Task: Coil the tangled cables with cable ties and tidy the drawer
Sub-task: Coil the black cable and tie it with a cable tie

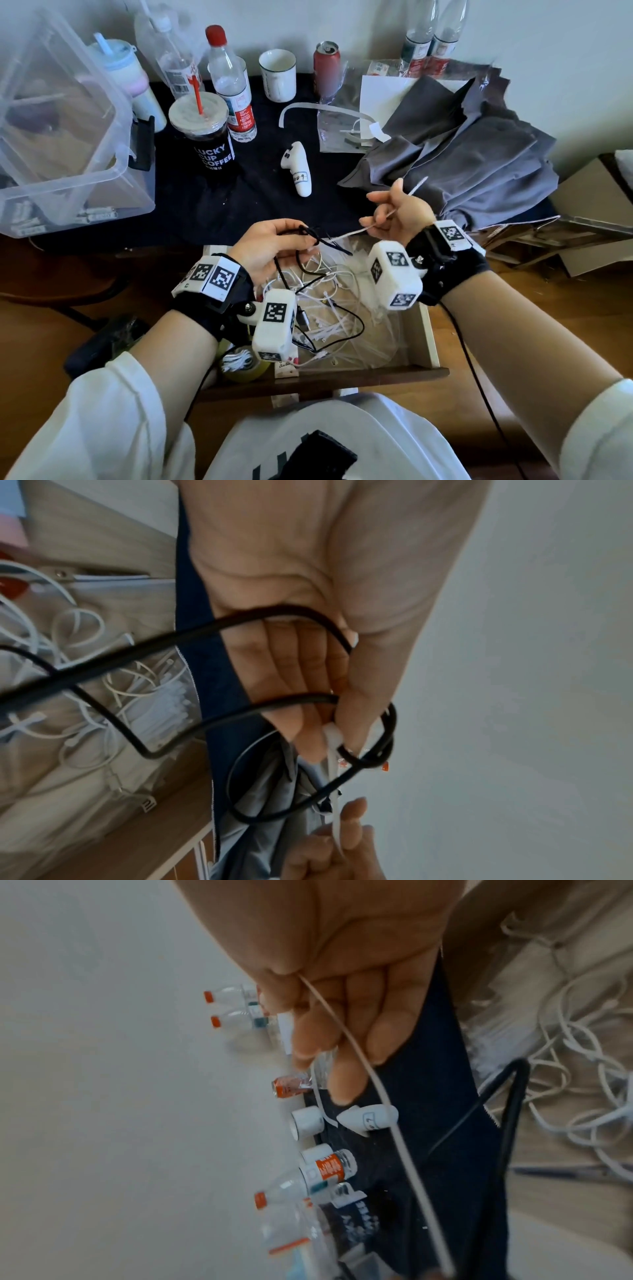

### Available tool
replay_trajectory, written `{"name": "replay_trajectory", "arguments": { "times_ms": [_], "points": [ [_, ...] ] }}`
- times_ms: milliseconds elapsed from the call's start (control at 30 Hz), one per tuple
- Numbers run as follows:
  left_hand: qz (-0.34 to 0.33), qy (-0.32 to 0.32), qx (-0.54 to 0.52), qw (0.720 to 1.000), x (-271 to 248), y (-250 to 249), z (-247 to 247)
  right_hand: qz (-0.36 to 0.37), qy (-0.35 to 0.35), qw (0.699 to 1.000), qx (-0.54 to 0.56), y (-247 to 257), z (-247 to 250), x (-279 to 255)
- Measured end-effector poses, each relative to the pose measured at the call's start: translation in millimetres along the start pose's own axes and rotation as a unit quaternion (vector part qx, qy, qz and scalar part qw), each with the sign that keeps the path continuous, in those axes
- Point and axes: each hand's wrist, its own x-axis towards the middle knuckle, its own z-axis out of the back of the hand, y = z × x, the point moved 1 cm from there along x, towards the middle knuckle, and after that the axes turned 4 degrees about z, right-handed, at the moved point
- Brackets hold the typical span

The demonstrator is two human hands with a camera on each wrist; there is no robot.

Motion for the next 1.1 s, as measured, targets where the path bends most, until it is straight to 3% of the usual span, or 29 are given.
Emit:
{"name": "replay_trajectory", "arguments": {
  "times_ms": [133,333,500,633,733,900,1100],
  "points": [
    [-0.012,-0.005,-0.003,1.000,0.6,0.3,-0.3,0.075,0.000,0.997,-0.018,-8.7,-3.6,-0.4],
    [-0.034,-0.057,-0.008,0.998,-0.7,2.5,12.0,0.166,-0.084,0.983,0.002,1.5,9.0,6.3],
    [-0.050,-0.016,-0.030,0.998,-1.0,0.3,11.9,0.149,0.014,0.977,-0.150,-4.7,4.8,2.1],
    [-0.064,0.017,-0.044,0.997,0.2,-3.6,0.7,0.189,0.098,0.944,-0.252,-13.5,-18.7,-12.8],
    [-0.068,0.019,-0.038,0.997,1.7,-4.6,-1.2,0.215,0.135,0.930,-0.266,-14.2,-27.4,-18.7],
    [-0.059,0.036,-0.078,0.995,2.4,-6.3,-1.4,0.212,0.161,0.934,-0.238,-13.1,-26.7,-20.0],
    [-0.047,0.050,-0.054,0.996,3.8,-5.0,-1.4,0.213,0.177,0.926,-0.256,-9.4,-26.7,-18.1]
  ]
}}
